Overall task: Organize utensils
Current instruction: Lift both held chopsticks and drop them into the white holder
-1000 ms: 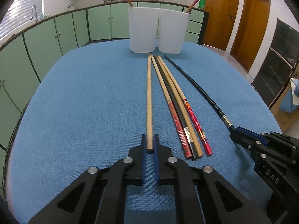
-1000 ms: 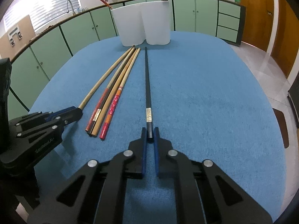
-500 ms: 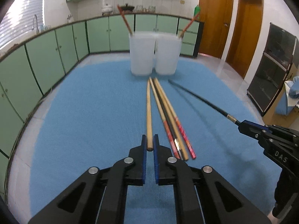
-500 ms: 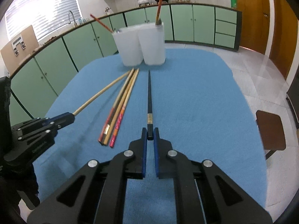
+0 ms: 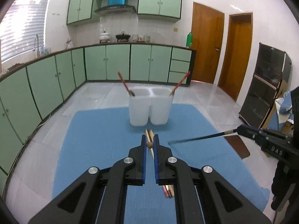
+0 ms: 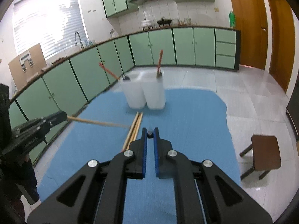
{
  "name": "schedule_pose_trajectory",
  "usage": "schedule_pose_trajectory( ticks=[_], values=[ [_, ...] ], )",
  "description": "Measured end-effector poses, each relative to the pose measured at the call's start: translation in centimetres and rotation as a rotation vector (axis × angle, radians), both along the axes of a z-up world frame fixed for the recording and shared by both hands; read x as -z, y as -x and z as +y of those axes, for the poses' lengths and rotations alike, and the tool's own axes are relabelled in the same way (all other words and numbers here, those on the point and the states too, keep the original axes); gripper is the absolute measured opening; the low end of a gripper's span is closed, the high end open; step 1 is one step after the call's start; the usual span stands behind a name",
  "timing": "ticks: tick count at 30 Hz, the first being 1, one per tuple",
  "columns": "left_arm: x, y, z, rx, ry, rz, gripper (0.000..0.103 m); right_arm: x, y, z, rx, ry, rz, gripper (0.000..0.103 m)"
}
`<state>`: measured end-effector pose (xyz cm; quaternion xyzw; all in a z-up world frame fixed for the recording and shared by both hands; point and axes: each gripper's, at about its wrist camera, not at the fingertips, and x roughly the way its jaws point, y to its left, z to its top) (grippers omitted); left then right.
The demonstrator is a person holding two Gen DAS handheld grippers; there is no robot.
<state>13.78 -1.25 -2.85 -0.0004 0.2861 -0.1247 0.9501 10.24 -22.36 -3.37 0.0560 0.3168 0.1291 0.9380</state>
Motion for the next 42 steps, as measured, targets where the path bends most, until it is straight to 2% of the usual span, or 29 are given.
schedule_pose_trajectory(
  ticks=[7,13,19,23,32,36,42],
  values=[
    [-2.6,-2.3,-0.4,0.051,0.011,-0.024,0.007,-4.3,-3.0,0.1,-0.051,-0.018,-0.031,0.006],
    [-3.3,-3.6,-0.4,0.072,0.028,-0.014,0.007,-6.0,-5.4,1.1,-0.077,0.022,-0.033,0.006],
    [-4.9,-4.4,-0.3,0.098,0.048,-0.038,0.007,-8.6,-6.9,1.0,-0.096,0.003,-0.072,0.006],
    [-6.7,-5.6,-0.7,0.109,0.048,-0.076,0.007,-11.1,-8.7,0.9,-0.099,-0.010,-0.111,0.006],
    [-13.0,-10.3,-2.2,0.073,0.007,-0.261,0.007,-16.2,-14.7,0.8,-0.049,-0.013,-0.233,0.006],
    [-13.8,-13.4,-2.7,0.035,-0.002,-0.298,0.007,-16.5,-17.7,0.9,-0.016,0.010,-0.260,0.006],
    [-11.1,-17.6,-3.4,0.008,-0.006,-0.259,0.007,-13.8,-22.2,0.9,0.017,0.021,-0.228,0.006]
  ],
)
